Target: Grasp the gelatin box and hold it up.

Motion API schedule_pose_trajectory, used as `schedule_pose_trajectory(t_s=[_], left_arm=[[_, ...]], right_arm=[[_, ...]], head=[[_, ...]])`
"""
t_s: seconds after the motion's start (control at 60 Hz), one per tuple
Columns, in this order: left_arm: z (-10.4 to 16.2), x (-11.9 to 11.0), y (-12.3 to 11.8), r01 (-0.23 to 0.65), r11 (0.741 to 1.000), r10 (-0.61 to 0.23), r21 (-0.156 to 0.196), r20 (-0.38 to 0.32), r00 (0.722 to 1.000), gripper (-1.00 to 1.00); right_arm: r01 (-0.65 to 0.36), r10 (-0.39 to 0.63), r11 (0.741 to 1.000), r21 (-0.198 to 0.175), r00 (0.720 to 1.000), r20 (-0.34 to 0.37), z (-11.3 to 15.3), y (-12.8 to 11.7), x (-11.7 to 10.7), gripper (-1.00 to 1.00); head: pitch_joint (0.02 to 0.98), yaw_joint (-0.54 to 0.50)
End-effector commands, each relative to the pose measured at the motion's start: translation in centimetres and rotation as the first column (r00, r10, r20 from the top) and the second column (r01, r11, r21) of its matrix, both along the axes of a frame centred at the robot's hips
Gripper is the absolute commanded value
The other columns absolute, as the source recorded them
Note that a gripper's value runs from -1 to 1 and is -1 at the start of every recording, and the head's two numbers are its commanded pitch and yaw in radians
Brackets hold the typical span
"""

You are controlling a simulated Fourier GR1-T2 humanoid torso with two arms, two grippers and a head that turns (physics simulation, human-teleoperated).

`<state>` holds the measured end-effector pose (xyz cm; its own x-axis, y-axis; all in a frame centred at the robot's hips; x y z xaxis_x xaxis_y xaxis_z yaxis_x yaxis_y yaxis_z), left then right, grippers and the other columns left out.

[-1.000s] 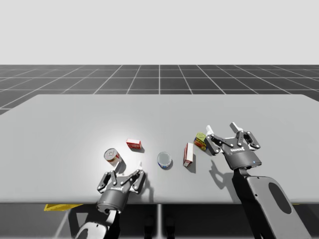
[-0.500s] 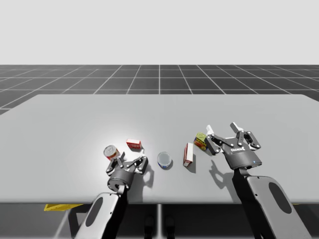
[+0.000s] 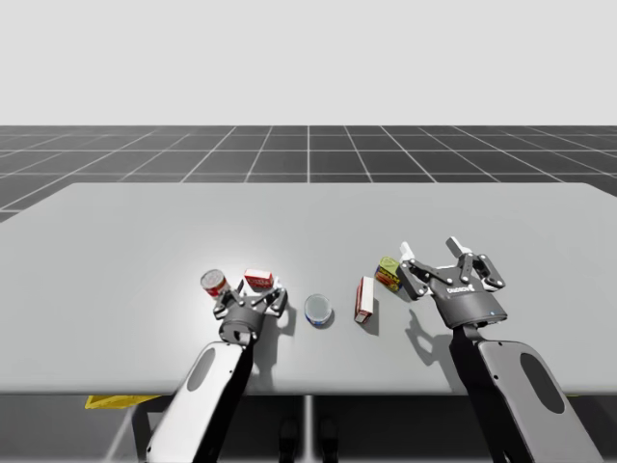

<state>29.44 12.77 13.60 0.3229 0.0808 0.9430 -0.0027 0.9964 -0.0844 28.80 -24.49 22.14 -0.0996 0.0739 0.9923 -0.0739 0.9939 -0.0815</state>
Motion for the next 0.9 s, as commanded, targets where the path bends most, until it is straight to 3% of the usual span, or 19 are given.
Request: schedule_pose_trajectory(t_s=[0.017, 0.283, 0.467, 0.483, 0.517, 0.533, 0.55, 0.567, 0.683, 0.817, 0.9], left_arm=[[-1.1, 1.0, 0.7, -0.016, 0.999, 0.017, 0.036, -0.017, 1.000, -1.00], [-1.7, 2.7, 0.6, -0.013, 0.998, 0.014, 0.068, -0.010, 1.000, -1.00], [-2.3, 3.0, 0.5, -0.011, 0.997, 0.012, 0.070, -0.011, 1.000, -1.00], [-2.3, 2.9, 0.5, -0.014, 0.997, 0.014, 0.071, -0.011, 1.000, -0.96], [-2.5, 2.7, 0.4, -0.019, 0.997, 0.020, 0.077, -0.003, 1.000, -0.46], [-2.5, 2.6, 0.4, -0.017, 0.997, 0.017, 0.076, -0.004, 1.000, -0.33], [-2.5, 2.6, 0.4, -0.017, 0.997, 0.018, 0.076, -0.004, 1.000, 0.28], [-2.5, 2.5, 0.4, -0.017, 0.997, 0.018, 0.075, -0.004, 1.000, 0.71], [-2.6, 2.2, 0.4, -0.010, 0.997, 0.010, 0.074, 0.004, 1.000, 0.76], [-2.8, 2.2, 0.4, -0.004, 0.997, 0.004, 0.072, 0.003, 1.000, 0.97], [-2.8, 2.1, 0.3, 0.000, 0.998, -0.001, 0.069, 0.002, 1.000, 0.94]], right_arm=[[0.002, -0.002, 1.000, 0.001, 1.000, 0.000, 0.0, -0.1, 0.0, -1.00], [0.004, -0.004, 1.000, 0.001, 1.000, -0.001, 0.0, -0.1, 0.0, -1.00], [0.004, -0.004, 1.000, 0.001, 1.000, -0.001, 0.0, -0.1, 0.0, -1.00], [0.005, -0.005, 1.000, 0.000, 1.000, -0.001, 0.0, -0.1, 0.0, -1.00], [0.005, -0.005, 1.000, 0.001, 1.000, 0.000, 0.1, -0.2, 0.0, -1.00], [0.005, -0.005, 1.000, 0.001, 1.000, 0.000, 0.1, -0.2, 0.0, -1.00], [0.005, -0.005, 1.000, 0.001, 1.000, 0.000, 0.1, -0.2, 0.0, -1.00], [0.006, -0.006, 1.000, 0.002, 1.000, -0.001, 0.1, -0.2, 0.0, -1.00], [0.006, -0.006, 1.000, 0.000, 1.000, -0.001, 0.0, -0.2, 0.0, -1.00], [0.009, -0.009, 1.000, 0.000, 1.000, -0.001, 0.0, -0.2, 0.0, -1.00], [0.011, -0.011, 1.000, -0.001, 1.000, 0.000, 0.0, -0.3, 0.0, -1.00]], head=[[0.785, 0.20], [0.786, 0.19], [0.780, 0.19], [0.780, 0.19], [0.775, 0.19], [0.773, 0.19], [0.768, 0.19], [0.758, 0.19], [0.686, 0.18], [0.554, 0.19], [0.488, 0.19]])
